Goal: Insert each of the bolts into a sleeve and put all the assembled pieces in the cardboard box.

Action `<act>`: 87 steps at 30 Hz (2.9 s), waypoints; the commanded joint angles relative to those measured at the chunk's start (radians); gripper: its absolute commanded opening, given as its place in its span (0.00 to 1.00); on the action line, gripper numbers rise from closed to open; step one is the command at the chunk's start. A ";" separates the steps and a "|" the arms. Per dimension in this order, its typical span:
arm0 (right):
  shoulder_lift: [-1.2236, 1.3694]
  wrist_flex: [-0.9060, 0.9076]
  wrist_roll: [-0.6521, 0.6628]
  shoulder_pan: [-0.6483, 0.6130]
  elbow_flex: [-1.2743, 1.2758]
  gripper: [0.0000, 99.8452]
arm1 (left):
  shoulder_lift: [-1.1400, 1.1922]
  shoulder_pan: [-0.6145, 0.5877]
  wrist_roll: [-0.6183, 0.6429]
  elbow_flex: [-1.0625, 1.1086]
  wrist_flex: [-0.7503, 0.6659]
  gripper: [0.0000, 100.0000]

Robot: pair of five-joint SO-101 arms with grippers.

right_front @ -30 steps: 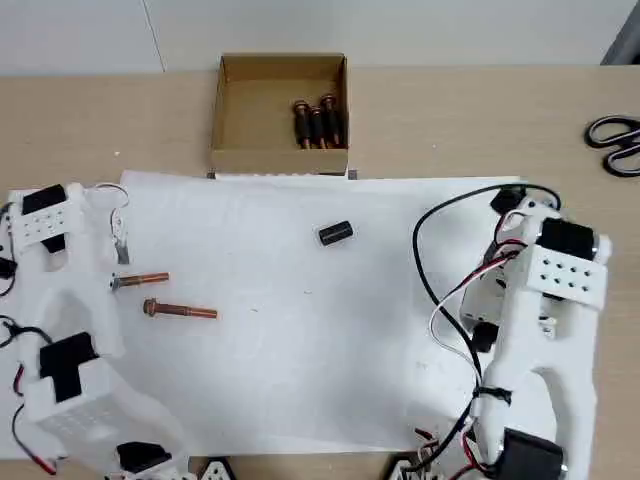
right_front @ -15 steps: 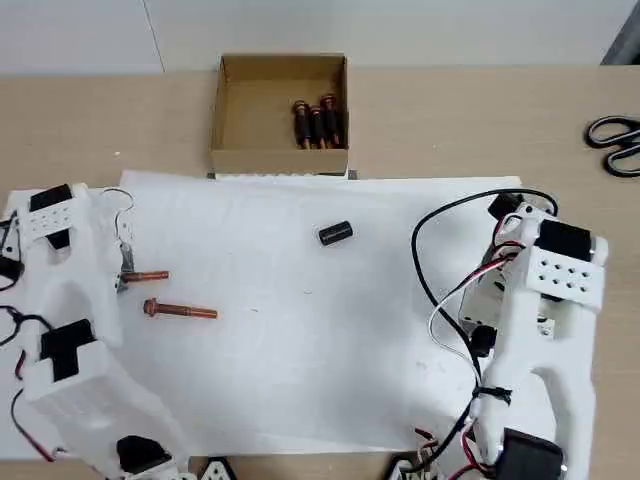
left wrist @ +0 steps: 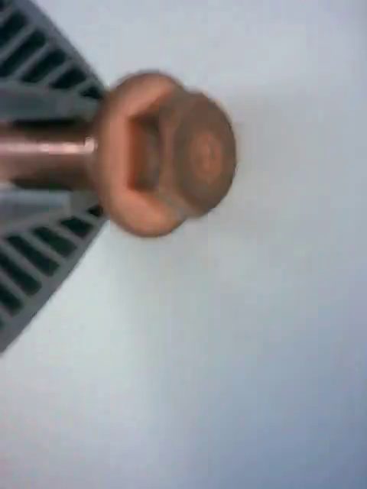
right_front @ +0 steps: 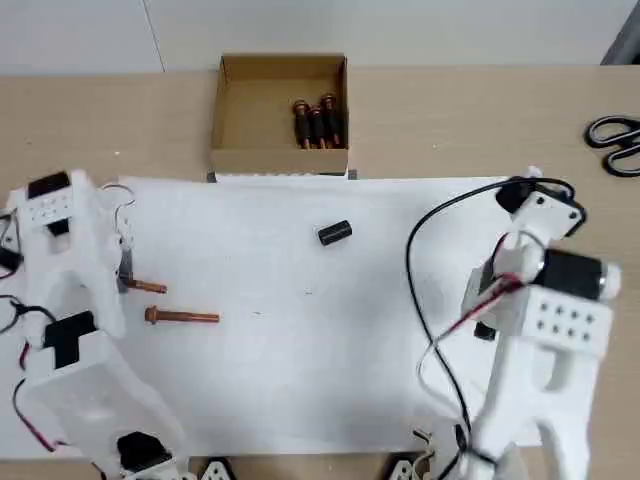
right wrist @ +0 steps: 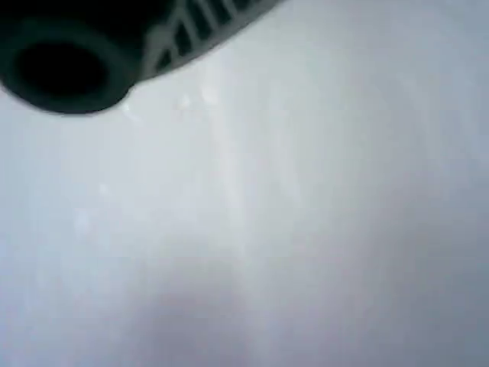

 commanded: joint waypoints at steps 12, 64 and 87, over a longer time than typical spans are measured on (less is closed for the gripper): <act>-0.315 0.024 0.020 -0.166 -0.021 0.00 | -0.218 0.242 -0.308 -0.541 0.164 0.01; -0.564 -0.552 0.023 -0.674 0.451 0.00 | -1.608 0.684 -0.397 0.970 -0.741 0.01; -0.565 -0.657 0.026 -0.934 0.508 0.00 | -1.926 0.921 -0.371 1.202 -0.830 0.01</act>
